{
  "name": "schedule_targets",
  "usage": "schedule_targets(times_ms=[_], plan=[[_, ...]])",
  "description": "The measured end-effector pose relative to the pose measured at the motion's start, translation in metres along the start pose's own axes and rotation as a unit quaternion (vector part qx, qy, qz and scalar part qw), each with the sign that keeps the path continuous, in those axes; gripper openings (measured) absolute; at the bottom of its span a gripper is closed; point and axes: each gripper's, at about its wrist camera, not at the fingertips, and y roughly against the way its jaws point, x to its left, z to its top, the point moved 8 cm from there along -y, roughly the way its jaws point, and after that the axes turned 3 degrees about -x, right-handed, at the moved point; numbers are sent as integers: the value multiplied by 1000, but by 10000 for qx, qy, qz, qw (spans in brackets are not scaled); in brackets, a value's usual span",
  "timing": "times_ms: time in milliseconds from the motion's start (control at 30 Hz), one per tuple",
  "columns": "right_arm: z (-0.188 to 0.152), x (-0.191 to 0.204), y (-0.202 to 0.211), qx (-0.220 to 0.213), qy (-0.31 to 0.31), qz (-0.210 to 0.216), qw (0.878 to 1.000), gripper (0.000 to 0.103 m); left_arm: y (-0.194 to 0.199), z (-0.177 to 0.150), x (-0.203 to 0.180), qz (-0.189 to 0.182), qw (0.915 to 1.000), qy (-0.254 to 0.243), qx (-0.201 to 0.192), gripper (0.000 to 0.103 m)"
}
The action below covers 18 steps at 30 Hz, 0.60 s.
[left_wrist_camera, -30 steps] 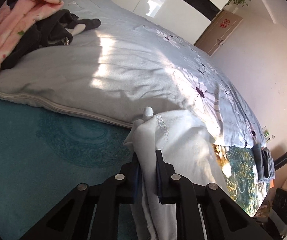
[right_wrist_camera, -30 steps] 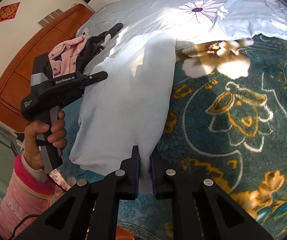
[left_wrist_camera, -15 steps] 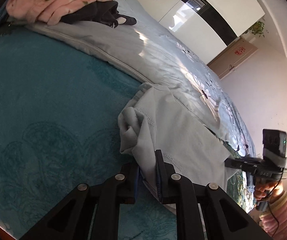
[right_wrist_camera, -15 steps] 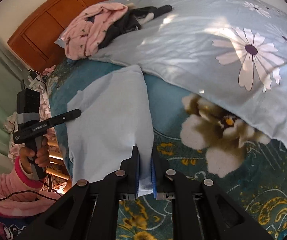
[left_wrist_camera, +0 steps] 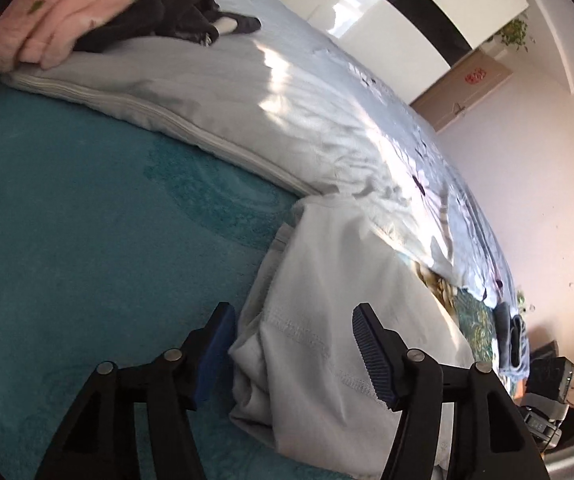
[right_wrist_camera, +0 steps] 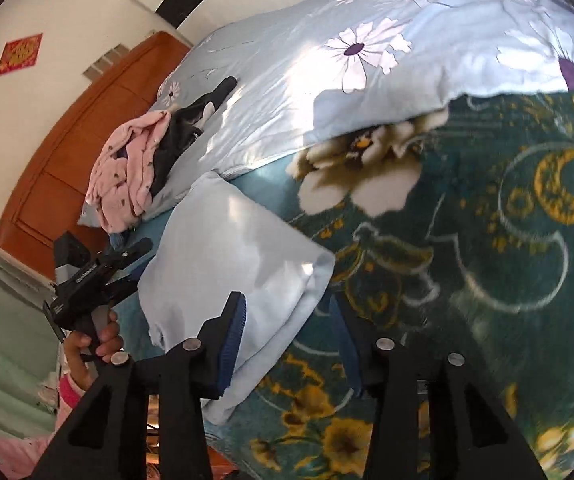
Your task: Fold clothes
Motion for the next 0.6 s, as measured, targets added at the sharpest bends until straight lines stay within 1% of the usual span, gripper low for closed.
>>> schedule_targets(times_ms=[100,167,233,333,367,400,433,467,500,600], plan=[[-16,-1,-13,-78,-474,32,9988,47,-8,4,-2,-58,9999,-12,146,68],[-17,1,-16,-259,-658,64,9975,47,-10,7,-3,-145,9996,84,206,69],[-17,5,-21,-395,-841,156,9956,48,-12,7,-7,-194,9995,47,227,70],[-17,14,-28,-431,-813,127,9957,49,-11,4,-10,-211,9997,4,152,67],[-17,15,-28,-454,-791,131,9957,49,-10,3,-10,-200,9997,10,105,56],[-16,16,-27,-476,-817,167,9954,44,-9,3,-10,-156,9999,2,56,34],[-15,14,-27,-471,-850,169,9951,38,-8,2,-8,-75,10000,-25,5,26],[-13,12,-26,-456,-876,150,9950,19,-6,1,-9,-74,10000,-30,-47,20],[-12,10,-26,-405,-869,118,9953,13,-4,1,-9,-74,9999,-35,-99,15],[0,13,-24,-285,-639,285,9971,9,7,-4,-14,-119,9995,-29,-302,12]])
